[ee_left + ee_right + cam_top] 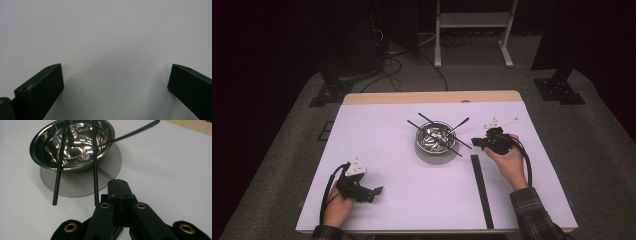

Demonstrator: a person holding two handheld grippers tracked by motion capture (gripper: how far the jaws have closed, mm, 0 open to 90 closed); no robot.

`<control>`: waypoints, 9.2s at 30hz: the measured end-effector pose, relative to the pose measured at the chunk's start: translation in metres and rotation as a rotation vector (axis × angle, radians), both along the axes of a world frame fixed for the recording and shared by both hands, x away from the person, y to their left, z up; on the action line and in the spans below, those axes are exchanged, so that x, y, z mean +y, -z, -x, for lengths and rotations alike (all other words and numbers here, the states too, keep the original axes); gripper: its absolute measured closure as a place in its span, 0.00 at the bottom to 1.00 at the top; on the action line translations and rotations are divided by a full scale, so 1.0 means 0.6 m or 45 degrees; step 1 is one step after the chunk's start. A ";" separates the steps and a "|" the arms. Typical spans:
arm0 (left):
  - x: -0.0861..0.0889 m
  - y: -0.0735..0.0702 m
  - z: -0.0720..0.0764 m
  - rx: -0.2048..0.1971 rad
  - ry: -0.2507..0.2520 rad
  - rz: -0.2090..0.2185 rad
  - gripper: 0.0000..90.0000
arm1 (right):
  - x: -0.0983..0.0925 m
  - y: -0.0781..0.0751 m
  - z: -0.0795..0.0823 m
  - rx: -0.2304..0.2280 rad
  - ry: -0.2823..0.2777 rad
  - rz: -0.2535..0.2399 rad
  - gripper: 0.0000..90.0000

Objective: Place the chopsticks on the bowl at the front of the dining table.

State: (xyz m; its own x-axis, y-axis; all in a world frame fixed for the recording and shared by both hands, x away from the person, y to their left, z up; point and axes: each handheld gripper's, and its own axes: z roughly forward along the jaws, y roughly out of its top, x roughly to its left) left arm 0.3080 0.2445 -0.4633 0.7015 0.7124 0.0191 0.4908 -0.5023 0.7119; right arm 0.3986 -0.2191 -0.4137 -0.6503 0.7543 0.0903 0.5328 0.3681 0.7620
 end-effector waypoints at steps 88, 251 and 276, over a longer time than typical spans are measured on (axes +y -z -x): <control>0.000 0.000 0.000 0.004 0.000 -0.001 0.00 | 0.263 -0.022 -0.076 0.033 -0.324 -0.018 1.00; 0.000 0.000 0.000 0.003 -0.002 0.003 0.00 | 0.041 0.006 0.127 0.000 -0.292 -0.013 0.47; 0.000 0.000 0.000 0.003 -0.002 0.003 0.00 | -0.079 0.027 0.166 -0.016 -0.097 -0.012 0.46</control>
State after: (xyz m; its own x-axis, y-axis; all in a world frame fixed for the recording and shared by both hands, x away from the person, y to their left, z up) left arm 0.3082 0.2444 -0.4634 0.7006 0.7133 0.0158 0.4929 -0.5000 0.7121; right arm 0.2992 -0.2663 -0.4297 -0.7068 0.7019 0.0883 0.4937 0.4001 0.7721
